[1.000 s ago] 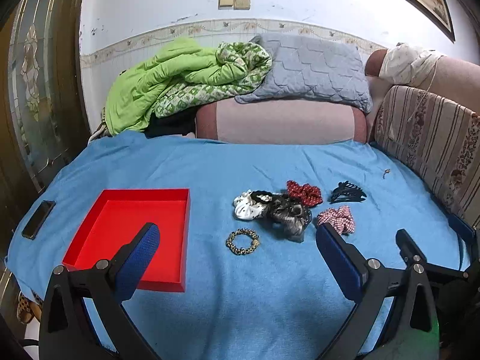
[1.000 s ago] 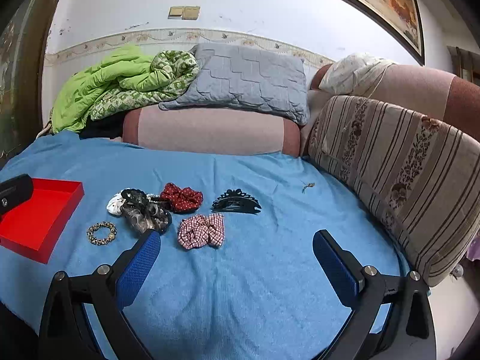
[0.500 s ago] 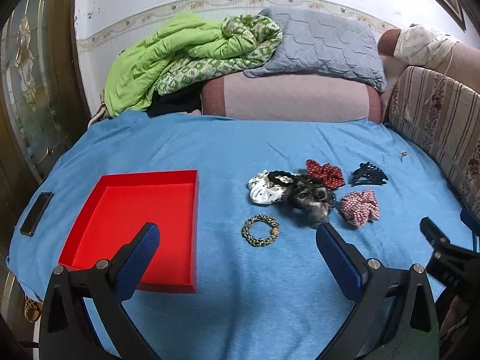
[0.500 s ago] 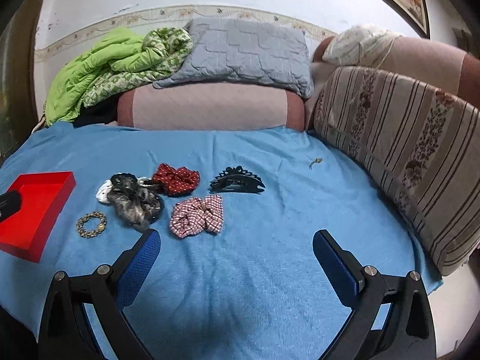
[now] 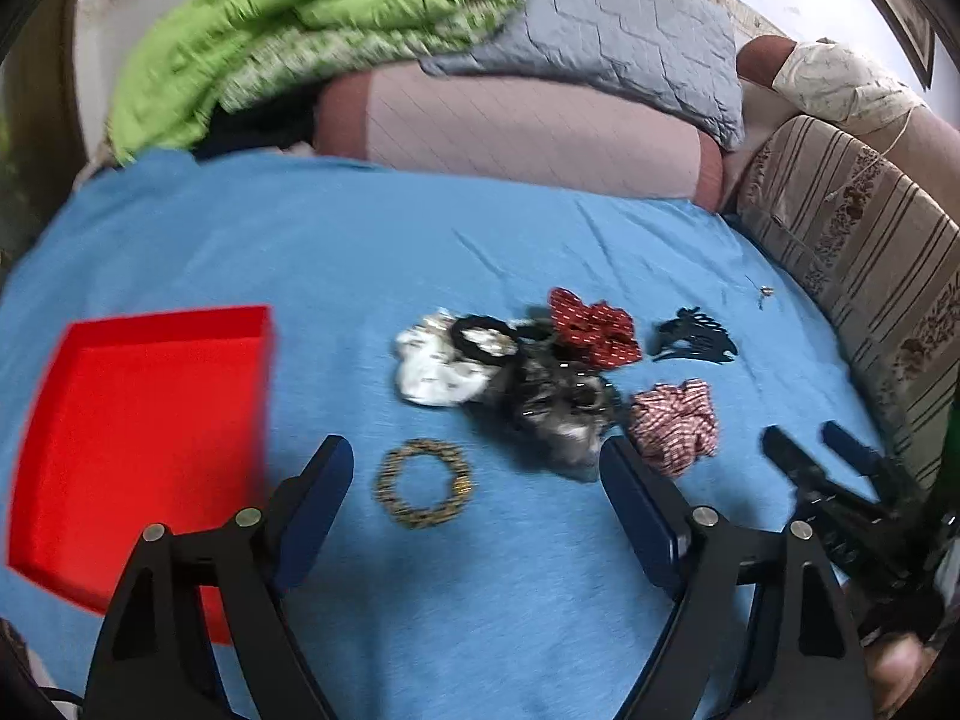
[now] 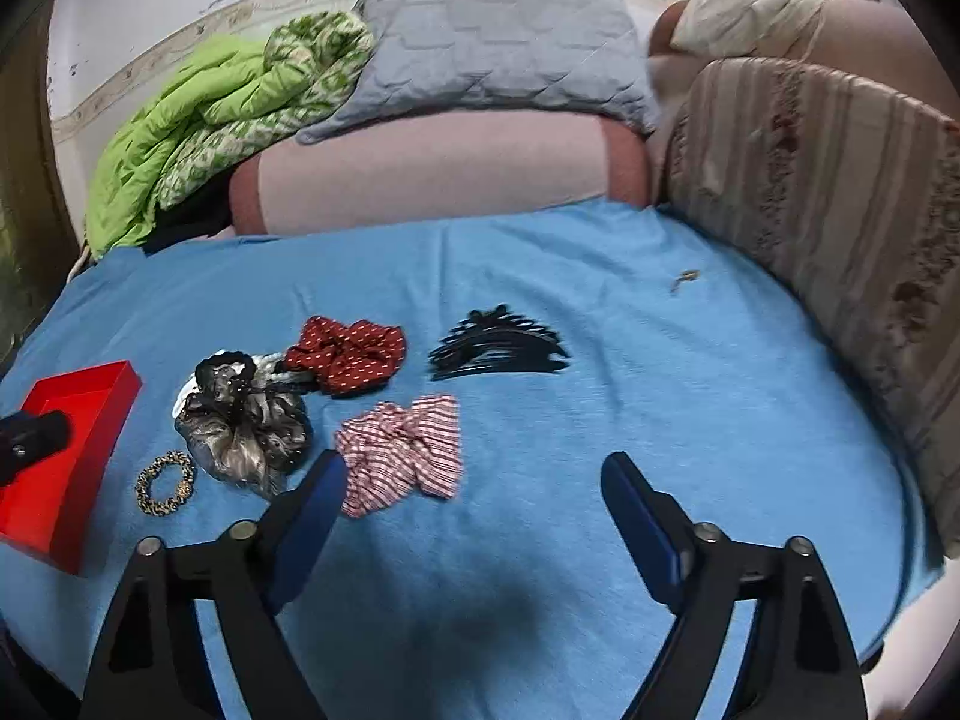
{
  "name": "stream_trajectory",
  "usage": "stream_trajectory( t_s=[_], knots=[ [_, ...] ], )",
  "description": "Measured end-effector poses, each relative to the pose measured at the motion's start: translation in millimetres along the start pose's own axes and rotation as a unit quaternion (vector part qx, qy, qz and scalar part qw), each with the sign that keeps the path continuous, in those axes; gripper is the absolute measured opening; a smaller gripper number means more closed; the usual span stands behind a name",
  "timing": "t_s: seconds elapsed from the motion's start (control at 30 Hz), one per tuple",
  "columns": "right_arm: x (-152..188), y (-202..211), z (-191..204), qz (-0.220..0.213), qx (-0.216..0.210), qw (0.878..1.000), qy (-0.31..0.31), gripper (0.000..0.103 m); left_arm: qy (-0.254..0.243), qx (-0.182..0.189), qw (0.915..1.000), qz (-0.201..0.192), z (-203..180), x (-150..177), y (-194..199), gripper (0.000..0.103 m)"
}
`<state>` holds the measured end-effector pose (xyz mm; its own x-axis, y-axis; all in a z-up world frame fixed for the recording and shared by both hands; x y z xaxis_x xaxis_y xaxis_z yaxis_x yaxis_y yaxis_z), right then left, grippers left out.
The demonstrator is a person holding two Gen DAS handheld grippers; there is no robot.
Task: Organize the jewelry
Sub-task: 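Grasp the grey sheer scrunchie with left tool while right tool grasps plaid scrunchie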
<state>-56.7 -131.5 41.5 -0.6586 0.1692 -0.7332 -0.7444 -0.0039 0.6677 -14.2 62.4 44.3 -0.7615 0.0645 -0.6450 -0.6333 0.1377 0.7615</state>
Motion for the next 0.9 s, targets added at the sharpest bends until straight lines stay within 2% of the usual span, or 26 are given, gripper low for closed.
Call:
stream_trajectory(
  t_s=[0.2, 0.3, 0.4, 0.53, 0.6, 0.67, 0.73, 0.77, 0.8, 0.83, 0.9],
  knots=[
    [3.5, -39.3, 11.4, 0.034, -0.027, 0.999, 0.007, 0.074, -0.002, 0.026, 0.9991, 0.032, -25.1, -6.1, -43.4, 0.084],
    [6.8, -53.6, 10.4, 0.047, -0.032, 0.998, 0.003, 0.074, 0.006, 0.042, 0.9979, 0.049, -33.3, -8.9, -60.9, 0.082],
    [8.6, -64.2, 8.2, 0.057, -0.038, 0.998, -0.004, 0.074, 0.012, 0.055, 0.9962, 0.066, -38.3, -9.0, -76.0, 0.076],
    [10.5, -74.0, 7.7, 0.067, -0.041, 0.997, -0.010, 0.072, 0.022, 0.065, 0.9931, 0.095, -42.9, -1.1, -92.9, 0.059],
    [11.4, -76.2, 8.5, 0.069, -0.043, 0.997, -0.011, 0.071, 0.019, 0.065, 0.9923, 0.103, -45.4, 5.0, -97.3, 0.043],
    [12.5, -78.7, 10.1, 0.072, -0.044, 0.996, -0.010, 0.068, 0.018, 0.068, 0.9913, 0.111, -47.3, 9.7, -100.0, 0.015],
    [13.9, -80.9, 11.8, 0.076, -0.050, 0.996, -0.010, 0.058, 0.022, 0.077, 0.9907, 0.111, -48.6, 11.1, -98.1, 0.010],
    [14.8, -82.5, 13.3, 0.080, -0.054, 0.995, -0.011, 0.045, 0.021, 0.079, 0.9906, 0.109, -48.6, 10.7, -95.9, 0.008],
    [16.3, -83.6, 14.4, 0.085, -0.062, 0.994, -0.015, 0.027, 0.021, 0.082, 0.9905, 0.108, -48.9, 10.2, -93.0, 0.008],
    [17.9, -84.0, 15.0, 0.090, -0.074, 0.993, -0.025, 0.016, 0.021, 0.085, 0.9904, 0.107, -48.8, 9.7, -89.2, 0.008],
    [18.6, -80.6, 13.9, 0.089, -0.083, 0.992, -0.036, 0.014, 0.024, 0.095, 0.9901, 0.101, -46.9, 7.9, -76.2, 0.008]
  ],
)
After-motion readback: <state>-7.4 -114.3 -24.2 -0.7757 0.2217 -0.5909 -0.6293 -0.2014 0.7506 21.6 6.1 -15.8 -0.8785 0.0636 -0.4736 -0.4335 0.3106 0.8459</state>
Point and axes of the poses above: each gripper's, at about its wrist camera, not at the fingertips, and y roughly against the way its jaws point, z to its left, x to its underside, the point moved 10 cm from there along -y, roughly the way its jaws point, and after that the axes turned 7 degrees about -x, right-handed, at the moved point
